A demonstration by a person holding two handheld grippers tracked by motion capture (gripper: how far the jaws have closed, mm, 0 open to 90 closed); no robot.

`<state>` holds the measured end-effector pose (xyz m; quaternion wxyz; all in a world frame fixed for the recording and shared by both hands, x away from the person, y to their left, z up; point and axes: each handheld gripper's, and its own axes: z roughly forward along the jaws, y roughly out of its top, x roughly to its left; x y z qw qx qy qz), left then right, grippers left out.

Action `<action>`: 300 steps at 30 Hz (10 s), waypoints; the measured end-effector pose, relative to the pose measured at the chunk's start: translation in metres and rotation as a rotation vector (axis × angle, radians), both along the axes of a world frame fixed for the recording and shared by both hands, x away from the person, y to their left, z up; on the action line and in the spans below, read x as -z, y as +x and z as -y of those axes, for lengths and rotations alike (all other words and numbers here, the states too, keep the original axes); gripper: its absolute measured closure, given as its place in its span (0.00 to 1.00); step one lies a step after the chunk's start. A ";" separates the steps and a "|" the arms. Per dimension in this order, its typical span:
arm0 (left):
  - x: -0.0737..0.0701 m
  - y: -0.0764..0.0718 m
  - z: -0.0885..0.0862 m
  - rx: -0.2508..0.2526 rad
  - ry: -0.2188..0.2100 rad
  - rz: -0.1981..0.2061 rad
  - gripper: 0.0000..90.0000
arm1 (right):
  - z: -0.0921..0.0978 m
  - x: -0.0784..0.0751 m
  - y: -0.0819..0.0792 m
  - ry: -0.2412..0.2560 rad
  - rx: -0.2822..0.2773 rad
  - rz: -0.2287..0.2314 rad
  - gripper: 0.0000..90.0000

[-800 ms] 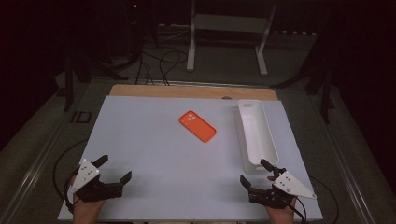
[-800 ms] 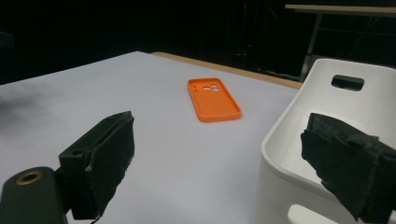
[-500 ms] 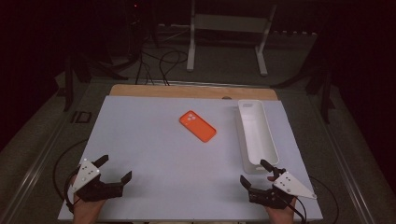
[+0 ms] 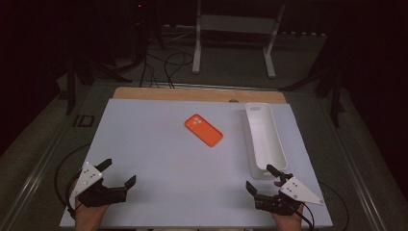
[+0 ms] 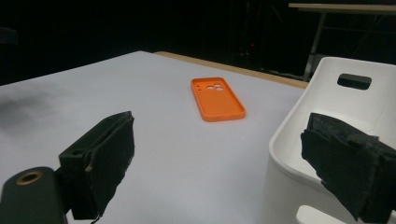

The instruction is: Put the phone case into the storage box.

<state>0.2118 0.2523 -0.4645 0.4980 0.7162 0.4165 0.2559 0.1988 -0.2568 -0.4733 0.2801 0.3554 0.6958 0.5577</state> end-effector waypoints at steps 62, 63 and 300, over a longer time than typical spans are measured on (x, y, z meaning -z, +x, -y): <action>-0.040 0.066 0.084 0.109 0.078 0.003 0.00 | 0.007 0.001 0.001 -0.008 0.036 0.002 0.10; -0.040 0.066 0.085 0.107 0.076 0.003 0.00 | 0.008 0.001 0.001 -0.008 0.037 0.002 0.10; 0.054 0.169 0.215 0.168 0.201 -0.401 1.00 | 0.012 0.002 0.004 0.004 0.058 0.001 0.10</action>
